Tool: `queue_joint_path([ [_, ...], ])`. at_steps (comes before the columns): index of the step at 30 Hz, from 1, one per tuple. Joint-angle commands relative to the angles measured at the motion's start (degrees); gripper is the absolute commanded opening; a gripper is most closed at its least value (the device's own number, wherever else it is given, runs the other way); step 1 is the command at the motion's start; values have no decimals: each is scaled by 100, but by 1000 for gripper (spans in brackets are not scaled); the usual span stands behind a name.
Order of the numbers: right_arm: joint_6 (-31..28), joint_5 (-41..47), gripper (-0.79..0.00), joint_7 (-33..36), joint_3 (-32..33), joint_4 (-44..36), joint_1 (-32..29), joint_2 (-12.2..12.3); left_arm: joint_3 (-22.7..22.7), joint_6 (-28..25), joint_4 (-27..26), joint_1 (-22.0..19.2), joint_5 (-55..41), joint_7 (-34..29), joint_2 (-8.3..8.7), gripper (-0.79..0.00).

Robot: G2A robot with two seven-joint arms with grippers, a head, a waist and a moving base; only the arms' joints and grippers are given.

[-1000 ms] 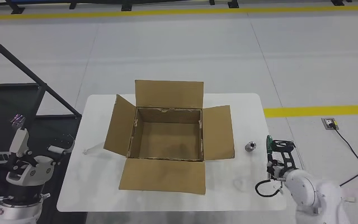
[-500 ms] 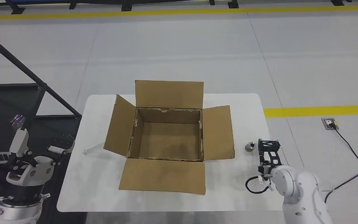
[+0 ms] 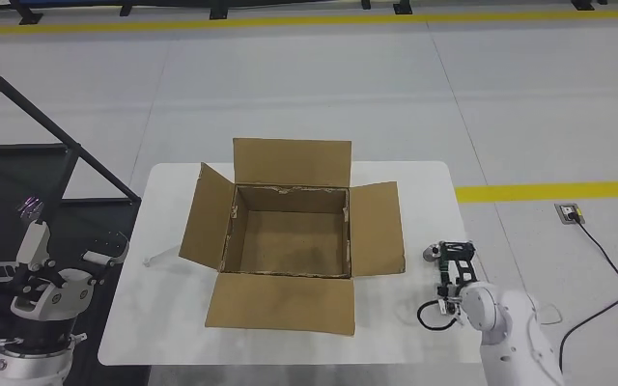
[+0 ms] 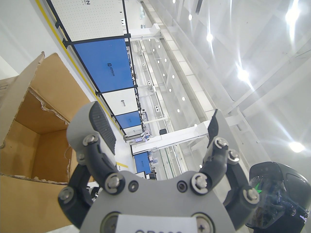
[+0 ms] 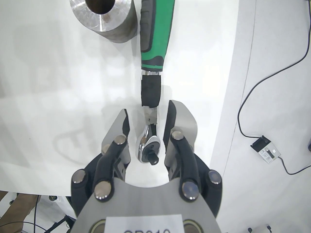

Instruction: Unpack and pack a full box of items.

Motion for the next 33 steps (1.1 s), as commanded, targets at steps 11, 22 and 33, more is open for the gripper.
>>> queue_joint_path([
  [11,116,357,0,71,569,-1990,-398,87,0,0,0,0,0,0,0,0],
  [22,-1344,3851,0,1333,591,-1907,406,202,-46,-42,69,29,-55,96,-7,0],
  [33,-1176,4254,0,1352,-386,-900,1116,245,-120,-117,52,116,-206,337,-31,0],
])
